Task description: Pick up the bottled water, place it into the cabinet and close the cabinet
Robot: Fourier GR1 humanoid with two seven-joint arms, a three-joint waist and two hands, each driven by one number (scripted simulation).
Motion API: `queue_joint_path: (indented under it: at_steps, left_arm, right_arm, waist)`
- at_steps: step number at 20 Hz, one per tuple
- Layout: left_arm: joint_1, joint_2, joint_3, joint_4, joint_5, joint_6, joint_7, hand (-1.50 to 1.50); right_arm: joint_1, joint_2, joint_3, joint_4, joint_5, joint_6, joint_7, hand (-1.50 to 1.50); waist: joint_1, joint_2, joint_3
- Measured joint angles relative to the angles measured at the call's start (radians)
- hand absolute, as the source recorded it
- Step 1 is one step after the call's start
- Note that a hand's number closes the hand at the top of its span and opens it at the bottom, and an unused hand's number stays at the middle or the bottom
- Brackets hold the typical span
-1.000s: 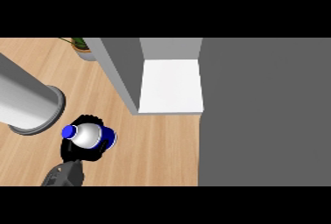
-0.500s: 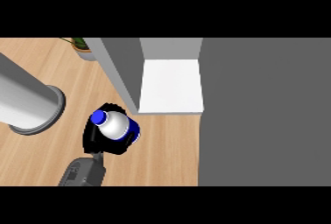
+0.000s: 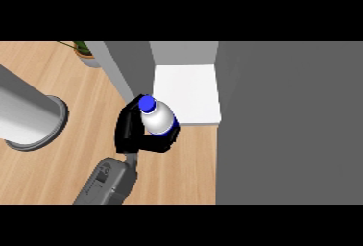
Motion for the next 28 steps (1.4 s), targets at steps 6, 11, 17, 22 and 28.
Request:
queue_joint_path:
  at_steps: [6, 11, 17, 22, 28]
  left_arm:
    - [-0.143, -0.001, -0.065, 0.083, -0.009, 0.186, 0.068, 1.5]
    - [-0.253, -0.001, -0.063, 0.212, -0.006, 0.246, 0.093, 1.5]
    - [-0.37, 0.0, -0.036, 0.377, 0.047, 0.254, 0.076, 1.5]
    - [-0.473, -0.001, -0.013, 0.522, 0.099, 0.255, 0.035, 1.5]
    - [-0.59, -0.001, 0.026, 0.691, 0.133, 0.266, -0.038, 1.5]
  right_arm:
    - [-0.022, -0.017, -0.008, 0.002, -0.014, -0.014, 0.011, -1.5]
    - [-0.022, -0.014, 0.0, 0.002, -0.025, -0.014, 0.018, -1.5]
    - [-0.027, -0.032, -0.025, 0.007, -0.044, -0.007, 0.026, -1.5]
    - [-0.043, -0.035, -0.016, 0.011, -0.058, -0.01, 0.035, -1.5]
    - [-0.049, -0.027, -0.01, 0.017, -0.069, 0.01, 0.034, -1.5]
  waist:
    - [-0.005, 0.002, 0.0]
    - [-0.01, 0.004, 0.0]
    - [-0.017, 0.007, -0.001]
    - [-0.025, 0.011, -0.001]
    - [-0.038, 0.015, -0.001]
